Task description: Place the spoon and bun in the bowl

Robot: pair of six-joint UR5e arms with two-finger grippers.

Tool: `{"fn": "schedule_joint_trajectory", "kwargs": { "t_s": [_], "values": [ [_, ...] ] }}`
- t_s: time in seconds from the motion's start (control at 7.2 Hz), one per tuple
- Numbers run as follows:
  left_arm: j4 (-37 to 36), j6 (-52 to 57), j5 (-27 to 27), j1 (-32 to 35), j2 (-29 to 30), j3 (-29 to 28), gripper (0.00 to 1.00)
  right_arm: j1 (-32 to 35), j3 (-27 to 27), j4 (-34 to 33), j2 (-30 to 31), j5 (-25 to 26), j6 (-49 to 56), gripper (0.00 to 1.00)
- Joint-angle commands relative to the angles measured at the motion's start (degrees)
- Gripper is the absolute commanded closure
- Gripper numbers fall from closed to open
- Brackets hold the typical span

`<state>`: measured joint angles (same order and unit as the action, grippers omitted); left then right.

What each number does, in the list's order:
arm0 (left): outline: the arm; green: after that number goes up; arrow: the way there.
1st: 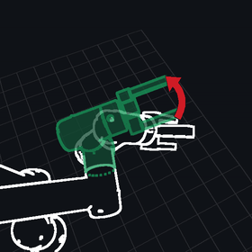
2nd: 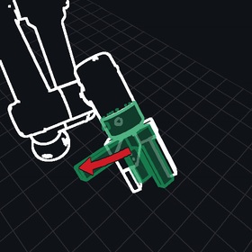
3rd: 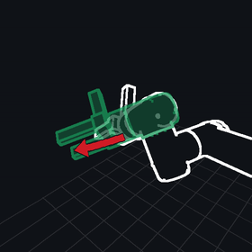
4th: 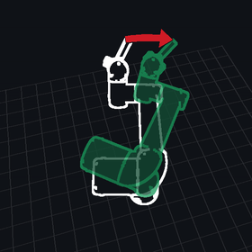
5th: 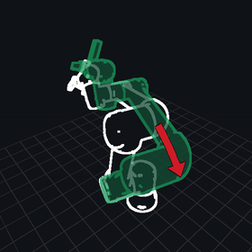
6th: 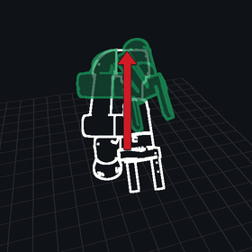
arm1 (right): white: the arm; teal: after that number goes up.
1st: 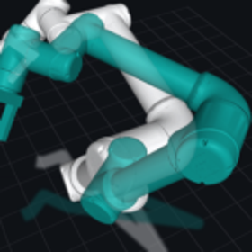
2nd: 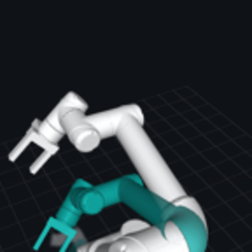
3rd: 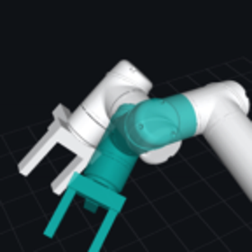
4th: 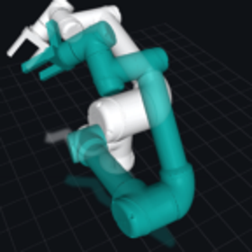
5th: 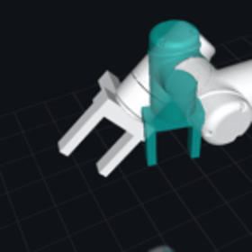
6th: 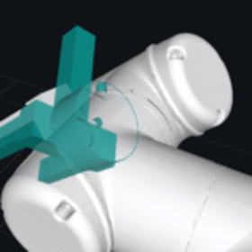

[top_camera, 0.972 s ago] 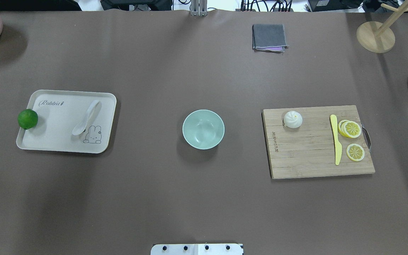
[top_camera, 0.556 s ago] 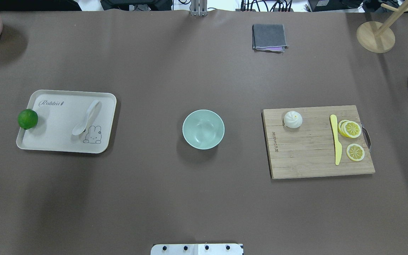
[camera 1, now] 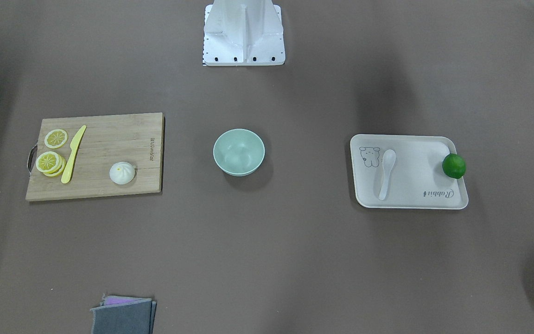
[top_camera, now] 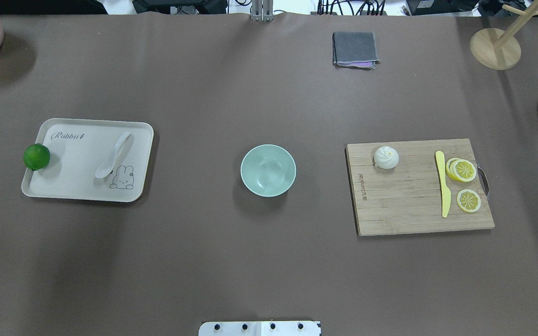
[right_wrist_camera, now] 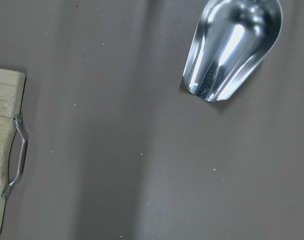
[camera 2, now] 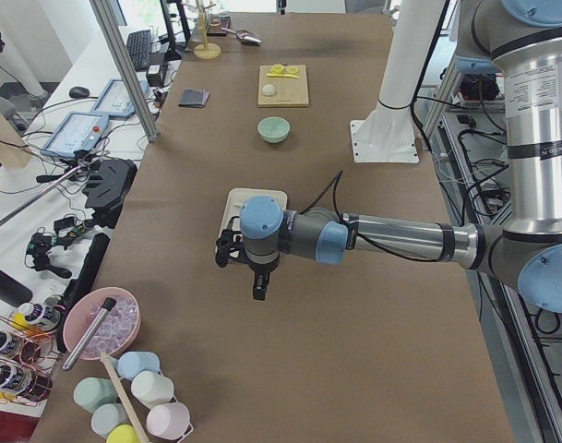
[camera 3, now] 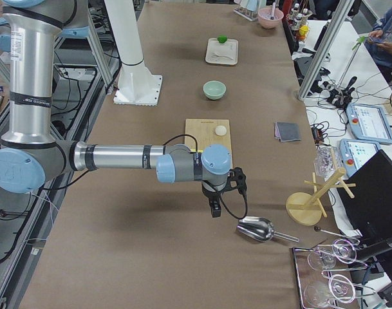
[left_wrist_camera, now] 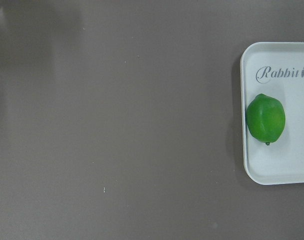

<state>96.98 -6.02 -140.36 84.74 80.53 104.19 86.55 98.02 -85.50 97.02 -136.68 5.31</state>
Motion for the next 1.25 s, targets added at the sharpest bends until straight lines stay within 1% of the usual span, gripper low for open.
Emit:
{"fn": "schedule_joint_trajectory", "kwargs": {
  "t_s": [0.0, 0.14, 0.42, 0.56, 0.69, 0.83, 0.97, 1.11],
  "values": [
    [1.3, 0.0, -0.1, 0.0, -0.1, 0.2, 0.02, -1.4, -0.2, 0.1, 0.1, -0.5, 0.1, 0.00],
    [1.4, 0.0, -0.1, 0.0, 0.2, 0.0, 0.02, -2.6, 0.3, 0.2, -0.2, -0.6, 0.0, 0.00],
    [1.4, -1.3, 0.0, 0.0, 0.3, 0.8, 0.02, -3.6, -0.6, 6.5, 0.4, -0.6, -0.5, 0.00],
    [3.0, -8.4, 0.0, -0.1, 0.6, 2.1, 0.03, -3.8, -0.5, 6.8, -0.1, -0.6, -0.8, 0.00],
    [13.0, -14.7, 0.0, -1.0, 1.3, 2.4, 0.03, -6.0, 0.9, 7.6, -0.9, -0.5, -6.5, 0.00],
    [18.4, -19.2, 0.1, -3.9, 1.1, 2.4, 0.03, -10.8, 1.8, 11.2, -1.6, 0.4, -15.2, 0.01],
    [19.0, -22.2, 0.9, -7.5, 1.7, 2.9, 0.02, -15.1, 2.1, 17.5, -1.8, 1.1, -23.4, 0.01],
    [21.3, -25.8, 2.6, -8.2, 2.7, 2.3, 0.02, -19.7, 2.8, 23.6, -2.5, 2.0, -32.4, 0.01]
  ]
}}
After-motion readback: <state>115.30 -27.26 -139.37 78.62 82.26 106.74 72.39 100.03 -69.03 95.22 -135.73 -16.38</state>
